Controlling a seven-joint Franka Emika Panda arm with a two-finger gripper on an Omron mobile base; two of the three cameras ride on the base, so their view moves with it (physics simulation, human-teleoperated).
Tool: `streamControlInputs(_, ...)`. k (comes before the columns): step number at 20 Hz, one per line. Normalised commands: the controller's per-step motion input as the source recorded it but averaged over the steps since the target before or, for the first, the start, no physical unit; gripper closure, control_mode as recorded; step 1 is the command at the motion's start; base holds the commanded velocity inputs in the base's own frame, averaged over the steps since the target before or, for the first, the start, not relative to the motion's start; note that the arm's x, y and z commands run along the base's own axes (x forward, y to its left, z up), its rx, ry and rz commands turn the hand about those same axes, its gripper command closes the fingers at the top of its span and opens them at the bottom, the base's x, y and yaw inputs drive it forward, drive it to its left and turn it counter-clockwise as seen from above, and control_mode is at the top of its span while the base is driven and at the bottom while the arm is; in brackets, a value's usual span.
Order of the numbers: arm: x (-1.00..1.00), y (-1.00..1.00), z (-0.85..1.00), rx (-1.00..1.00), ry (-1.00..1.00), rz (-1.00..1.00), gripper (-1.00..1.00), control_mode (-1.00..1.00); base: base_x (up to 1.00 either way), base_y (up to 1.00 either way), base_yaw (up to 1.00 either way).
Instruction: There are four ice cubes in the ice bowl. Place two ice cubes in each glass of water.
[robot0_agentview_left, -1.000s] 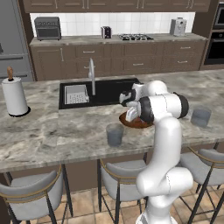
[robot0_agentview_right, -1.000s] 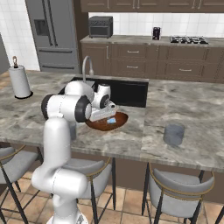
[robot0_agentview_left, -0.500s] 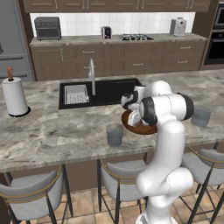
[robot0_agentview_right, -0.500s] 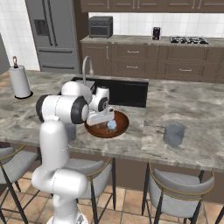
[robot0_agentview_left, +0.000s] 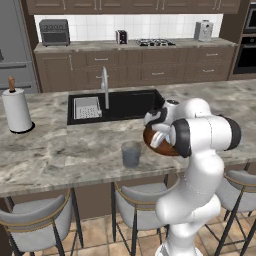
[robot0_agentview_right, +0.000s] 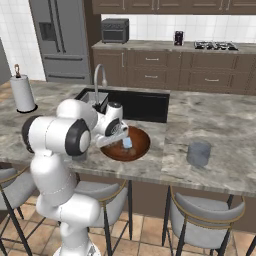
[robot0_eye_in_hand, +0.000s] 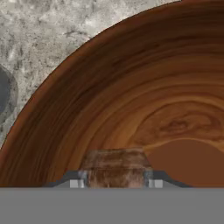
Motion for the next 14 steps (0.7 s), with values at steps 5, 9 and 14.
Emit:
streamControlInputs(5,-0.01,0.00,0.79,0.13,-0.27,0.00,1.00,-1.00,0.00,0.00,0.00)
streamControlInputs(9,0.01,0.03,0.87,0.03,-0.08,0.00,1.00,-1.00,0.00,0.00,0.00)
streamControlInputs(14,0.02,0.04,0.92,0.00,0.05,0.00,1.00,-1.00,0.00,0.00,0.00)
